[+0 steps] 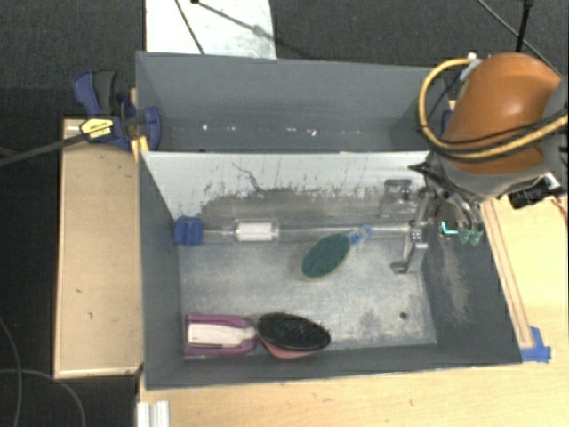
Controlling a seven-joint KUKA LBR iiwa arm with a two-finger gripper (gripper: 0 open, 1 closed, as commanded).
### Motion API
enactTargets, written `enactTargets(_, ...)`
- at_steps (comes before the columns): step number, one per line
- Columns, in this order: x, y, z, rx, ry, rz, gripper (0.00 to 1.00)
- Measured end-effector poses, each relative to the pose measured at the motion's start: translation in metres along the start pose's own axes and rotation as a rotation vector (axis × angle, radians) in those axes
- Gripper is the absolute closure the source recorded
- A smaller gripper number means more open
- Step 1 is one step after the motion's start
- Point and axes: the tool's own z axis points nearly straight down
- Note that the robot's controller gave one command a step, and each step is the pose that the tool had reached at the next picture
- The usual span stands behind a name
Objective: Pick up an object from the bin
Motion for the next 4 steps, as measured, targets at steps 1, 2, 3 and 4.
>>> enactTargets(1,-0.02,0.063,0.089,-0.002,-0.001,-0.212,0.0)
enactTargets(2,-0.036,0.067,0.162,-0.001,0.001,-0.107,0.0)
enactTargets(3,-0.038,0.067,0.158,0.0,-0.004,-0.109,1.0)
enactTargets(4,-0.026,0.086,0.013,0.0,-0.014,-0.137,1.0)
